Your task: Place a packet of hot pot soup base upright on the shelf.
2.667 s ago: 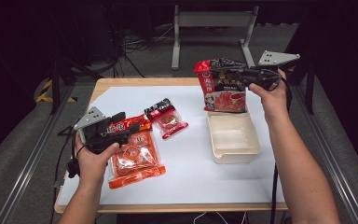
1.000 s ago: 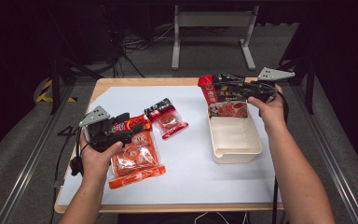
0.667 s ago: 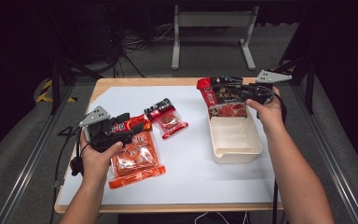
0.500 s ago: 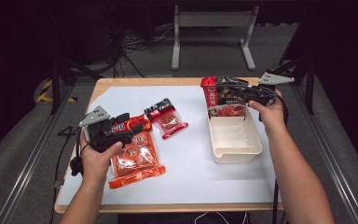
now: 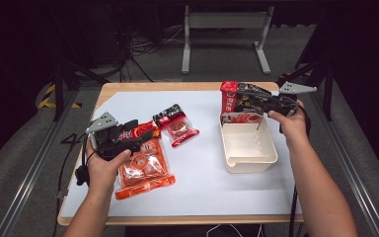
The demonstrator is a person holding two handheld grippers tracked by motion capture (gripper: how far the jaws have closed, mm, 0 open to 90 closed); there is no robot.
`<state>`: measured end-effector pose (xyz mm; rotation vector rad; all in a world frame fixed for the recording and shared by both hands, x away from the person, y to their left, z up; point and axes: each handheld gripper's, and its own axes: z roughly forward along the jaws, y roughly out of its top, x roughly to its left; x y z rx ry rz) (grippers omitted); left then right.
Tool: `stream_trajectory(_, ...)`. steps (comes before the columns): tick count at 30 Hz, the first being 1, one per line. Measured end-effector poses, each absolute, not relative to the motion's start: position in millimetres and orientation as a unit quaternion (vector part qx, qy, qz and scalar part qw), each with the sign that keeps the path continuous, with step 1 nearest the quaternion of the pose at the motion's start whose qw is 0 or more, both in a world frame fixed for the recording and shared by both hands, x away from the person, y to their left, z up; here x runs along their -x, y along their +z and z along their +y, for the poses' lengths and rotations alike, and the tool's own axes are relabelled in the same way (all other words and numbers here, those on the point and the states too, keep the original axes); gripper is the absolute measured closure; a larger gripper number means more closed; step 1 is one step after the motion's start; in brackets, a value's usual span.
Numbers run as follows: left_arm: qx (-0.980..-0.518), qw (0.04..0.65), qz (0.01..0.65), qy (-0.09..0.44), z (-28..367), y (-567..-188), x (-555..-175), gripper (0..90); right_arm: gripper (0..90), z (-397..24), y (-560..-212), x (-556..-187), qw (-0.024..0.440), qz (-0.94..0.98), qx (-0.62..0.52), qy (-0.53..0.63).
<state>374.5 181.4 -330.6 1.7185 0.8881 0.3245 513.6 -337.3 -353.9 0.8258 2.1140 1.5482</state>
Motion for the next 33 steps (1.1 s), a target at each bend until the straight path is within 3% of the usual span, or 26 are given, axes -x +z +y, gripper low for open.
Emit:
stream_trajectory(4, -0.728, 0.557, 0.375, 0.138, 182.3, -330.5, -374.5, 29.8, 74.7, -337.5, -353.2, -513.0, 0.194, 0.754, -0.302, 0.549)
stream_trajectory(9, -0.728, 0.557, 0.377, 0.134, 181.7, -331.2, -375.9, 29.8, 56.7, -331.8, -349.9, -512.2, 0.181, 0.755, -0.323, 0.540)
stream_trajectory(15, -0.730, 0.554, 0.378, 0.134, 180.2, -332.7, -379.4, 29.7, 44.1, -333.5, -344.1, -507.1, 0.192, 0.748, -0.338, 0.538)
stream_trajectory(23, -0.732, 0.552, 0.377, 0.131, 178.1, -333.8, -382.2, 29.6, 39.9, -337.8, -331.9, -490.4, 0.226, 0.749, -0.346, 0.517)
stream_trajectory(27, -0.733, 0.551, 0.376, 0.133, 177.4, -334.4, -384.6, 29.5, 39.0, -338.2, -323.1, -472.3, 0.268, 0.744, -0.349, 0.503)
stream_trajectory(31, -0.738, 0.541, 0.373, 0.151, 174.7, -333.7, -385.3, 29.4, 37.7, -343.2, -321.4, -463.9, 0.260, 0.738, -0.357, 0.510)
stream_trajectory(33, -0.739, 0.541, 0.372, 0.151, 174.7, -333.6, -386.1, 29.3, 37.4, -346.6, -318.8, -455.6, 0.277, 0.739, -0.354, 0.502)
